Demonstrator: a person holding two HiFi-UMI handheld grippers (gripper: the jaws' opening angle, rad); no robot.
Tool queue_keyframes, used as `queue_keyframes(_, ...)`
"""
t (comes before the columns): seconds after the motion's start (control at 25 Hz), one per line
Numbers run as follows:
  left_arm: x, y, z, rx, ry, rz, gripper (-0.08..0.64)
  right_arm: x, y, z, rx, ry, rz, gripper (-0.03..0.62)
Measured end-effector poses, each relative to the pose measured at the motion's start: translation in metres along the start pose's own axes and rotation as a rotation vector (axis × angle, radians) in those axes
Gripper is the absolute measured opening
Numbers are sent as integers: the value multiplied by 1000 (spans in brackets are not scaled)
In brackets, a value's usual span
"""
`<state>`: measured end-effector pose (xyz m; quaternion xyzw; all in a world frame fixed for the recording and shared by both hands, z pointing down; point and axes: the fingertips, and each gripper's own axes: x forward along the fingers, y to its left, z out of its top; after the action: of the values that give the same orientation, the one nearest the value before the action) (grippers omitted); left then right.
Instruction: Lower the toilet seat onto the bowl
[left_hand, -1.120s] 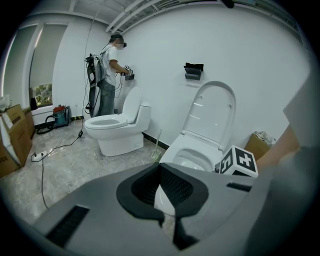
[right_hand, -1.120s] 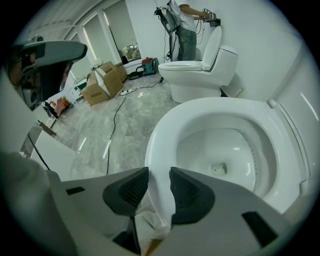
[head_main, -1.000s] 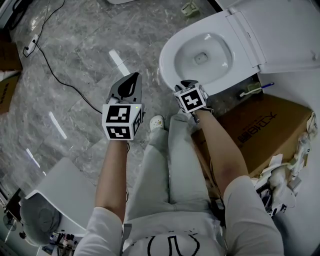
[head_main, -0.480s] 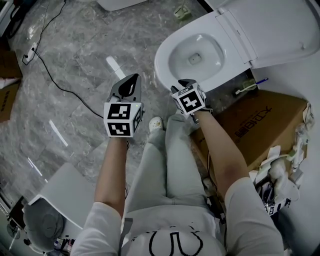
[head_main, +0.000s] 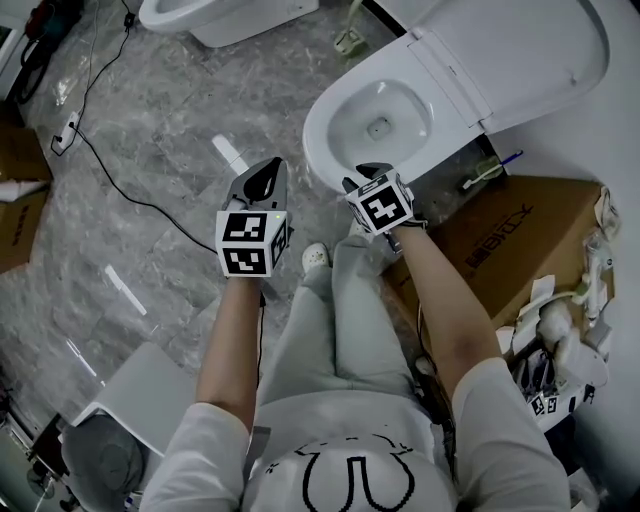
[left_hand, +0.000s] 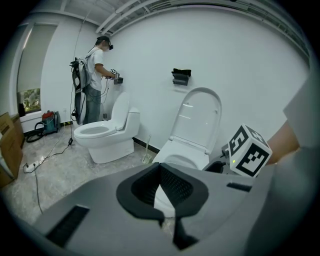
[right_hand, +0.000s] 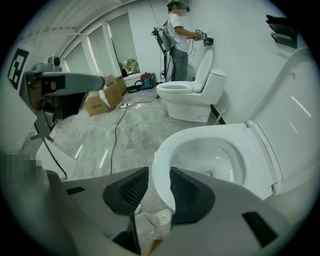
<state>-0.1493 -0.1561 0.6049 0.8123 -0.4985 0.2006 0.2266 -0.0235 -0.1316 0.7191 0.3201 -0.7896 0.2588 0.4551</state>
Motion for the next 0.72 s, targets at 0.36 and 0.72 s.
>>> queue_keyframes(0.36, -9, -12, 25, 14, -7, -16, 9, -37, 11, 21, 51, -68, -13, 116)
queue_keyframes(0.72, -10, -34, 54, 40, -14, -43, 9, -78, 0, 26, 71, -108, -63, 50)
